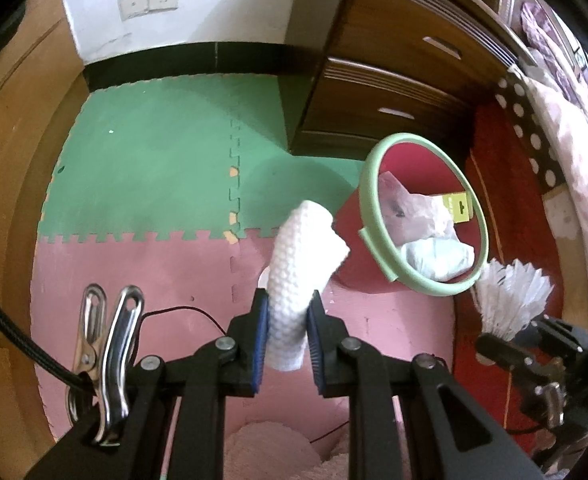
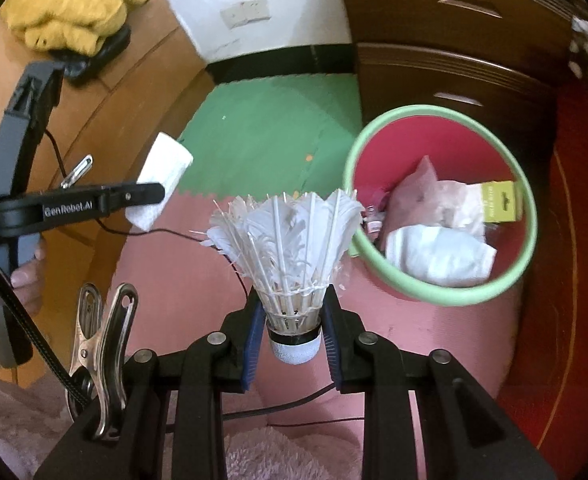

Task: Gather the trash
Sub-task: 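Carry the paper towel in the left tool and shuttlecock in the right tool over the bucket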

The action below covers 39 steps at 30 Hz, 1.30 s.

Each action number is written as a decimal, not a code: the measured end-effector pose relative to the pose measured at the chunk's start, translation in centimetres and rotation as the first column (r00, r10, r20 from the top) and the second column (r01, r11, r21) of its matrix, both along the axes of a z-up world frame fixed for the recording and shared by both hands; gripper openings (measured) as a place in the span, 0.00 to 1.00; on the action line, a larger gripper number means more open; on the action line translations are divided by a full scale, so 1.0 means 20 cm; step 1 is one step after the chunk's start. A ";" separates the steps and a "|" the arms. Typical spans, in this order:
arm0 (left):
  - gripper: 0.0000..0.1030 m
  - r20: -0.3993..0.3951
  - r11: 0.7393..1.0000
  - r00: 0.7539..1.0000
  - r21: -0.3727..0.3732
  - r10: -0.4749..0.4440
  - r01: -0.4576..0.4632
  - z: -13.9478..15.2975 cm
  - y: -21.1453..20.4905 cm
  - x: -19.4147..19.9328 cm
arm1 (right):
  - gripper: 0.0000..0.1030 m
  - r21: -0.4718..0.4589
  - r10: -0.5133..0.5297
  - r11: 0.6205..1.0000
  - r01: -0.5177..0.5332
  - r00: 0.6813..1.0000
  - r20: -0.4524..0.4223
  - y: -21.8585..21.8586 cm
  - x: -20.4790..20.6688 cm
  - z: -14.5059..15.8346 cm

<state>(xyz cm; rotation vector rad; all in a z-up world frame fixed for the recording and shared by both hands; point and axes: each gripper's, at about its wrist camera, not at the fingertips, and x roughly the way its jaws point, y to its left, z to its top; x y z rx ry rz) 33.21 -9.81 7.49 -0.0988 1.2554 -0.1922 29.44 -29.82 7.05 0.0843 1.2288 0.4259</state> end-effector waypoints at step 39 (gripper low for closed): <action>0.19 -0.012 0.965 0.966 -0.042 -0.260 0.259 -0.19 -0.83 0.35 | 0.27 0.035 -0.312 0.949 0.312 0.950 -0.002 -0.47 -0.02 0.02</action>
